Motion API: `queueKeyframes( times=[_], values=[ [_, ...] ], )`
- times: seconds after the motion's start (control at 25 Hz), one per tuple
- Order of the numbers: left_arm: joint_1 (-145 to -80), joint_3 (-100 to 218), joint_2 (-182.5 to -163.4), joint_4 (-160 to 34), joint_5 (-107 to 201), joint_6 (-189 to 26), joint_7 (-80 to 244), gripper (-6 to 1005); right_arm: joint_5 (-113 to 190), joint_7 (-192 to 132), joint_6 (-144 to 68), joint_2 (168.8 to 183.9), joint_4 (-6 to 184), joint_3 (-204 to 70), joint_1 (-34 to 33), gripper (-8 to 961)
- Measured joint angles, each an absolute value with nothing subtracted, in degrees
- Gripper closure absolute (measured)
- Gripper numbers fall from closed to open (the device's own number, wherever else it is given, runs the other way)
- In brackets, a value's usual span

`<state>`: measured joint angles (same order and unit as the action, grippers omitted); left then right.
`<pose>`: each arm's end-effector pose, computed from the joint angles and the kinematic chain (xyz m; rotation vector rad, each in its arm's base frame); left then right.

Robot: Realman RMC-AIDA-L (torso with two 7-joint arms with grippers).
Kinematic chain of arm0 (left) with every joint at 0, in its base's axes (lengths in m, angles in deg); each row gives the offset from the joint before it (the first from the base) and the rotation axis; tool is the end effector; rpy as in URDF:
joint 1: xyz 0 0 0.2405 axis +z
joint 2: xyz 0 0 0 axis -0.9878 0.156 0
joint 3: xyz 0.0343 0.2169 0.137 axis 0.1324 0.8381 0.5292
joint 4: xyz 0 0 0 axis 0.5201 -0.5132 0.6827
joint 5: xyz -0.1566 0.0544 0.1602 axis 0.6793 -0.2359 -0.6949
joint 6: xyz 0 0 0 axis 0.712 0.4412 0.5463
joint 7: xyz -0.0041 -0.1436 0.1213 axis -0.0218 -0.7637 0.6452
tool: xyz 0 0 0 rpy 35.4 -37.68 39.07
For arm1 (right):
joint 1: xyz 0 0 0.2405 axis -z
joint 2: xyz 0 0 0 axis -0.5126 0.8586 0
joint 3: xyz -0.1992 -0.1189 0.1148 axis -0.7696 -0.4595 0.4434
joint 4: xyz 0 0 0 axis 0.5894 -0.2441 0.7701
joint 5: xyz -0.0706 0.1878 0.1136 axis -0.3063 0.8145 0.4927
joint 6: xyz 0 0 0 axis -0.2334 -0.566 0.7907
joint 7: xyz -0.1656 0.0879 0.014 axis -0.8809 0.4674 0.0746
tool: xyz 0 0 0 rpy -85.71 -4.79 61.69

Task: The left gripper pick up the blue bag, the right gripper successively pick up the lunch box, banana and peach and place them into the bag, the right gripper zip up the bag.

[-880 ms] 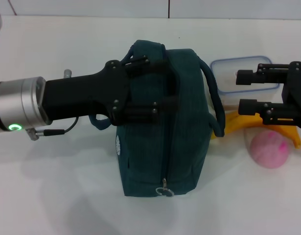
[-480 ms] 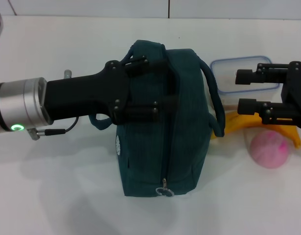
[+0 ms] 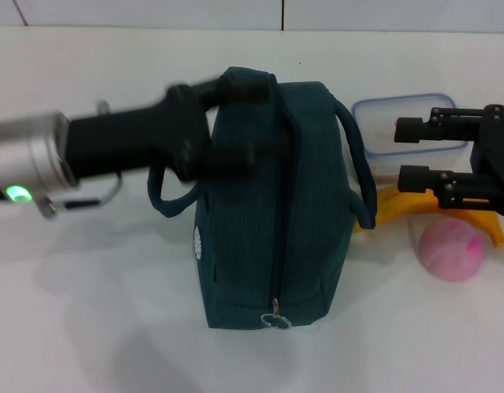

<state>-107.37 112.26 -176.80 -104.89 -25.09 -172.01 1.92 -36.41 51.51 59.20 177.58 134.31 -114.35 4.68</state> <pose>-0.1743 0.3397 -0.0173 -2.7543 -0.3772 -1.2440 0.1863 0.3324 0.0251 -2.8705 0.2693 1.1017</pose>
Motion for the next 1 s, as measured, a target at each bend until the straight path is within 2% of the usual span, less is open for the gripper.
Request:
queueKeyframes(
  times=[0.2, 0.24, 0.44, 0.68, 0.84, 1.0],
  values=[
    [-107.36, 108.30, -175.46, -111.75, -28.18, -172.00, -8.65, 111, -36.41, 51.41, 59.27, 177.41, 134.31, -114.34, 5.39, 342],
    [-107.74, 106.64, -174.24, -115.79, -33.04, -171.61, -17.11, 111, -36.40, 51.15, 59.27, 177.36, 134.31, -114.33, 5.58, 342],
    [-108.21, 105.25, -172.46, -126.02, -44.02, -171.88, -37.29, 111, -36.04, 48.82, 59.15, 177.47, 134.26, -113.90, 6.86, 342],
    [-107.63, 106.41, -173.69, -134.17, -48.75, -175.92, -52.98, 112, -35.86, 47.06, 59.27, 177.59, 133.18, -112.90, 7.20, 343],
    [-108.21, 107.15, -173.94, -134.24, -48.72, -176.13, -58.03, 112, -35.82, 46.75, 59.39, 177.59, 132.81, -112.75, 7.06, 343],
    [-109.83, 107.32, -175.00, -133.16, -50.27, -175.44, -59.56, 112, -35.79, 46.04, 60.07, 177.59, 132.88, -112.74, 7.30, 345]
  ],
)
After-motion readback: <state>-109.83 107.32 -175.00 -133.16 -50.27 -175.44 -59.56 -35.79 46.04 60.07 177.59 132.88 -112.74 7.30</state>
